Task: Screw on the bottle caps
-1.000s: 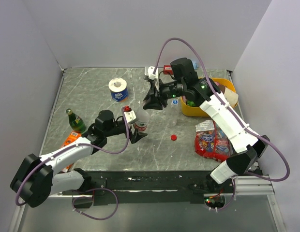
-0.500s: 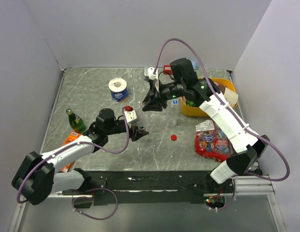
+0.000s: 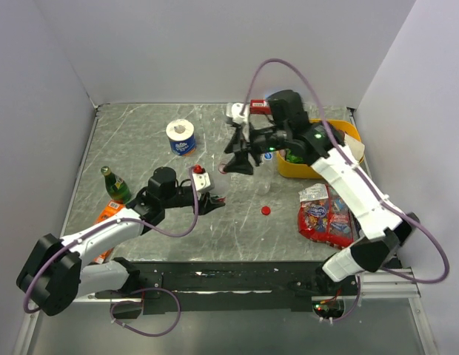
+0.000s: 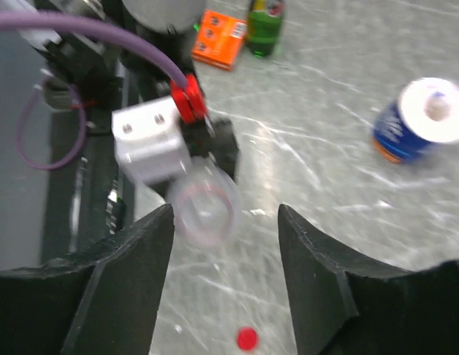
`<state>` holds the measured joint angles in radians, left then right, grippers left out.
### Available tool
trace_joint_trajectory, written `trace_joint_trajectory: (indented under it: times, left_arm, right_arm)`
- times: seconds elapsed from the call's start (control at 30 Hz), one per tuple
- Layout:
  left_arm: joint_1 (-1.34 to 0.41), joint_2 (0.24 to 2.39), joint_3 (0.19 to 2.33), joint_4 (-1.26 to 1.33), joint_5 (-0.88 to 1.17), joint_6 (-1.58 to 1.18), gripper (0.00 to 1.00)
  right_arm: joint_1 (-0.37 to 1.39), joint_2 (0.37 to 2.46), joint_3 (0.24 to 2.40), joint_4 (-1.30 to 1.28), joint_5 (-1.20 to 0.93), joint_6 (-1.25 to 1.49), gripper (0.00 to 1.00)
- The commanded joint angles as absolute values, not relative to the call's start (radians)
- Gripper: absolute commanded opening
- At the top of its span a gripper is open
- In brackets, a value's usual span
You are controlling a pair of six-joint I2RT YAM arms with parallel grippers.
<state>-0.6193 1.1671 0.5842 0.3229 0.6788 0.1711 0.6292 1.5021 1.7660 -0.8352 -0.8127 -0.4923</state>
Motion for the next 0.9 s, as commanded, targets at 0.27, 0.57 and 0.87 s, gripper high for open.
trace_joint_trajectory:
  times: [0.27, 0.57, 0.87]
  left_arm:
    - [-0.626, 1.025, 0.542, 0.022, 0.709, 0.431, 0.13]
    - [-0.626, 0.970, 0.537, -0.061, 0.690, 0.423, 0.01]
    - [-0.614, 0.972, 0.558, -0.141, 0.690, 0.445, 0.01]
  right_arm:
    - [0.531, 1.259, 1.432, -1.239, -0.664, -1.446, 0.63]
    - [0.531, 1.305, 1.082, -1.083, -0.462, -2.025, 0.62]
    - [0.522, 1.555, 1.104, -0.982, -0.405, -2.169, 0.62]
